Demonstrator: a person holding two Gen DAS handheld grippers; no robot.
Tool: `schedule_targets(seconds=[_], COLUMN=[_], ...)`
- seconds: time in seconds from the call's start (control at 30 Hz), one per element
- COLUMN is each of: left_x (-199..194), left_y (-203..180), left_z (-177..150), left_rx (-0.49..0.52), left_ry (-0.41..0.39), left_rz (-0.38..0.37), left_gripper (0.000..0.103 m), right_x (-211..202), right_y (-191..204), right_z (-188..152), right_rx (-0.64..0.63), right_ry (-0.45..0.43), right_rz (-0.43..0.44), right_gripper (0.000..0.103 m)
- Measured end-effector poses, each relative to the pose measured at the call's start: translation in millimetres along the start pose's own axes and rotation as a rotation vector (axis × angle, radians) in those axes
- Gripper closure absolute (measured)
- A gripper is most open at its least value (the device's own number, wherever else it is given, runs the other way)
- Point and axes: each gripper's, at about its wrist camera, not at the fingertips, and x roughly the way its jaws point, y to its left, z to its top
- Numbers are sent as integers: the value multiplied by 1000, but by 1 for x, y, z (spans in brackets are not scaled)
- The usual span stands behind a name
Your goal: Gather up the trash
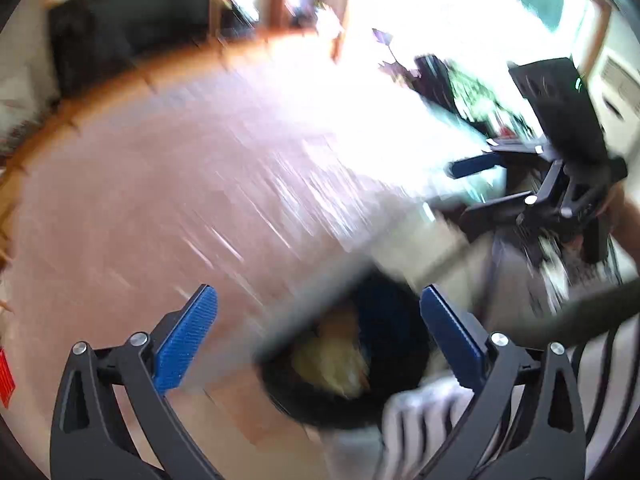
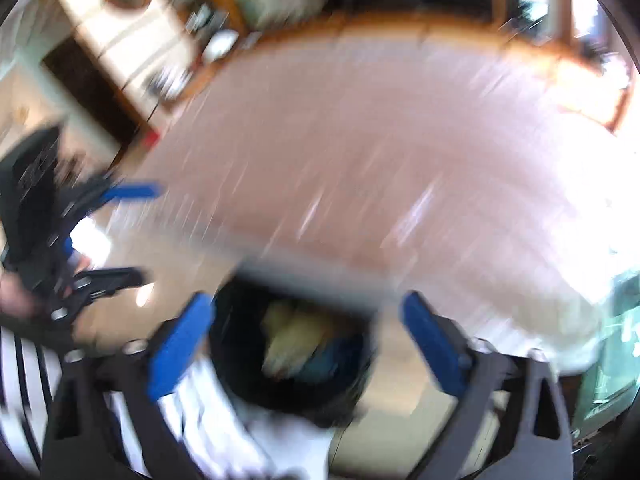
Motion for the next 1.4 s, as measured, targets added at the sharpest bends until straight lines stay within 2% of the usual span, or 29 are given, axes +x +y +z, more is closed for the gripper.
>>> schedule_targets(seconds=[0.07,0.1,0.2,0.23,0.3,0.4,0.5,0.57,0.73,0.9,1.07,1.4], left_x=[-2,2,26,35,54,72,88,91,100,109,119,119], left_y=[33,58,120,136,173,215,255,275,289,296,296,299], left_z=[21,33,57,61,70,77,78,74,82,85,85,85], left_rx=[-64,-115,-239,-266,-323,-386,-496,-540,-560,-577,-517,-524], left_ry=[-57,-73,-75,-66,-46,-27,-16,-17,2,9,25,24], left_rz=[98,157,270,292,336,381,384,417,470,488,547,545], left_gripper=[1,1,2,2,2,2,2,2,2,2,1,1], right_x=[-4,0,24,35,63,96,116,127,142,146,146,146], right_y=[-26,-38,-89,-104,-139,-177,-192,-200,-214,-213,-213,-217], right_z=[38,54,105,119,146,174,191,196,199,199,197,196], right_rx=[45,69,124,140,185,254,249,260,269,223,215,213], right_ry=[-104,-127,-204,-197,-166,-119,-113,-103,-86,-104,-115,-114], right_rz=[-98,-150,-267,-307,-325,-318,-341,-351,-382,-431,-448,-450], right_gripper=[4,4,4,4,4,4,4,4,4,4,4,4])
